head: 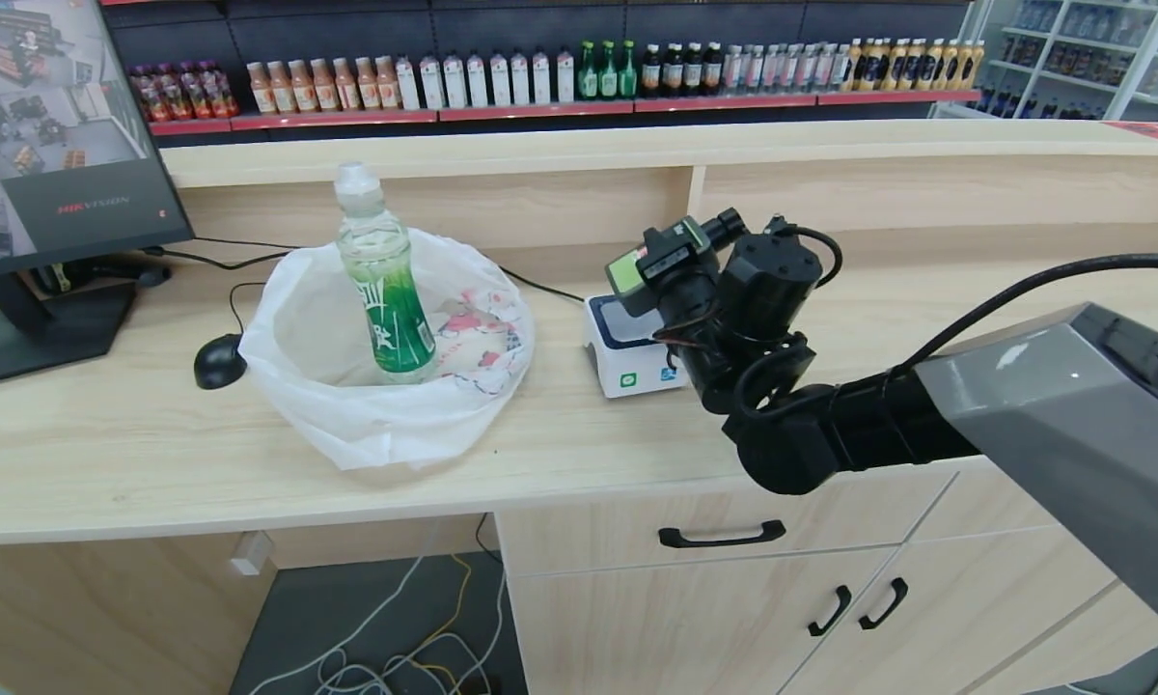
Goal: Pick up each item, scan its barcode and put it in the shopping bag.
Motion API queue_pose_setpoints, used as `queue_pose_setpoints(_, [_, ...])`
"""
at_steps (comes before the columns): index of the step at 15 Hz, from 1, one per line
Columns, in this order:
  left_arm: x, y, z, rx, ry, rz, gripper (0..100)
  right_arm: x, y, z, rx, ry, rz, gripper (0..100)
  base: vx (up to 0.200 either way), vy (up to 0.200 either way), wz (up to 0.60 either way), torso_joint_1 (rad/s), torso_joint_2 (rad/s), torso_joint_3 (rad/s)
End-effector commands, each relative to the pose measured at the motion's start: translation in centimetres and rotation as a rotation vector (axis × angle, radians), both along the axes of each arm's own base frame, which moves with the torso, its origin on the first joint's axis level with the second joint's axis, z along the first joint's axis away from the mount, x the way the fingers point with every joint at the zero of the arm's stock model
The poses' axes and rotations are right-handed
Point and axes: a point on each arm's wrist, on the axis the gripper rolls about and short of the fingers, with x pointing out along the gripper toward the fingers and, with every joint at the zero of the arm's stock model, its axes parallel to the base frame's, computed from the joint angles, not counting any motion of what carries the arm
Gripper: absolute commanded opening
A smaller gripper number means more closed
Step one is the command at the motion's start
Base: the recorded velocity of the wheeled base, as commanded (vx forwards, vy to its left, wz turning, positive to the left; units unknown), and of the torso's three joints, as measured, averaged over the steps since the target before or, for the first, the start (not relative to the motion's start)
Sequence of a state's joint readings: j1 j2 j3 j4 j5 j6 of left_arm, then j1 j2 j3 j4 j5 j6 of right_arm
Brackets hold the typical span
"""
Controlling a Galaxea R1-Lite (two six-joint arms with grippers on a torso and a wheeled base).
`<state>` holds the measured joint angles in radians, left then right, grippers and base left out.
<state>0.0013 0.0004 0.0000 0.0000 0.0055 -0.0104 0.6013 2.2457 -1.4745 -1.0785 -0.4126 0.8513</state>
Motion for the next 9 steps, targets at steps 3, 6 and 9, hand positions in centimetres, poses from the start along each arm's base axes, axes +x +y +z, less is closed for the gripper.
queue_pose_setpoints(3, [0.0,0.0,0.0,0.0,0.0,0.001,100,0.61,0.51,-0.5,-0.012,0.018,0.0,0,0.0,0.0,0.0,0.0,0.0,0.0])
queue_pose_setpoints(6, [0.0,0.0,0.0,0.0,0.0,0.001,100,0.77,0.61,-0.68,-0.014,0.021,0.0,0,0.0,0.0,0.0,0.0,0.0,0.0])
queue_pose_setpoints(9, [0.0,0.0,0.0,0.0,0.0,0.001,100,0.81,0.54,-1.14,-0.02,0.033,-0.006,0,0.0,0.0,0.0,0.0,0.0,0.0])
